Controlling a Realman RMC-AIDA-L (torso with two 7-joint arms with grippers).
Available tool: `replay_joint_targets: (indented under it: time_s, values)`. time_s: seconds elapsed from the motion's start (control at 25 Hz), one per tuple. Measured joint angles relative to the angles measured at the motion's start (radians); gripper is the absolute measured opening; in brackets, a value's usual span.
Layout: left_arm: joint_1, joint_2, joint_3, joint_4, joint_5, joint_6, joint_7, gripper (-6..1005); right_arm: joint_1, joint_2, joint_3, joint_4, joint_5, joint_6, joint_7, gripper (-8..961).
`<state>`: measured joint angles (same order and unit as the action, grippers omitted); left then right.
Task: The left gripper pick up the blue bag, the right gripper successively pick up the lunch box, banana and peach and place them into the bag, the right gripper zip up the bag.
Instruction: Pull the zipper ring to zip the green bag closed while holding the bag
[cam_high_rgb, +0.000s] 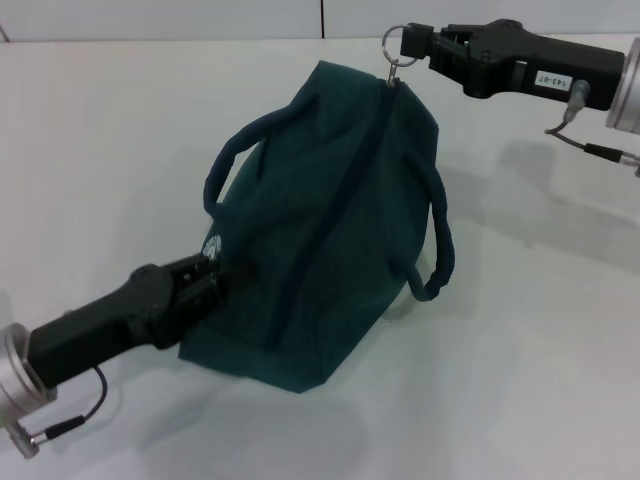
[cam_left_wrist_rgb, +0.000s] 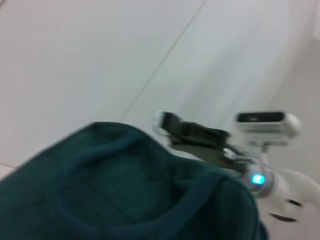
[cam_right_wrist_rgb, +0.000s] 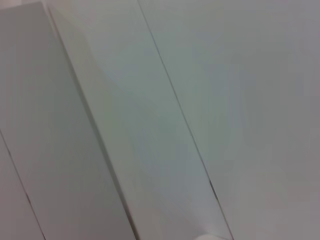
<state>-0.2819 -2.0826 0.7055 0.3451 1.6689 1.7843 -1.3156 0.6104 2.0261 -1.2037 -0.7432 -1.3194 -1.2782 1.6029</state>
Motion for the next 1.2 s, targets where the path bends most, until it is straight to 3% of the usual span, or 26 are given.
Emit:
replay_joint_targets:
  time_s: [0.16,0.36,0.64,0.88,1.04,1.2]
  values:
    - [-0.004,0.000,-0.040,0.000,-0.003,-0.014,-0.017,179,-0.037,-0.004,-0.025,-0.044,0.024,0.009,0.005,10]
    - [-0.005,0.000,-0.162,0.026,-0.011,-0.041,-0.106,346,-0.060,-0.006,-0.019,-0.054,0.025,0.010,0.005,10]
    - [-0.033,0.013,-0.197,0.075,-0.015,-0.127,-0.299,562,-0.096,-0.007,-0.018,-0.094,0.026,0.012,-0.001,11]
    - [-0.095,0.038,-0.215,0.114,-0.014,-0.134,-0.412,779,-0.093,-0.010,-0.017,-0.086,0.026,0.009,-0.013,11]
    - [-0.170,0.071,-0.200,0.155,0.016,-0.134,-0.494,894,-0.089,-0.010,-0.017,-0.086,0.026,0.003,-0.015,11]
    - [-0.271,0.112,-0.156,0.200,0.086,-0.134,-0.610,894,-0.089,-0.011,-0.017,-0.086,0.024,0.001,-0.015,11]
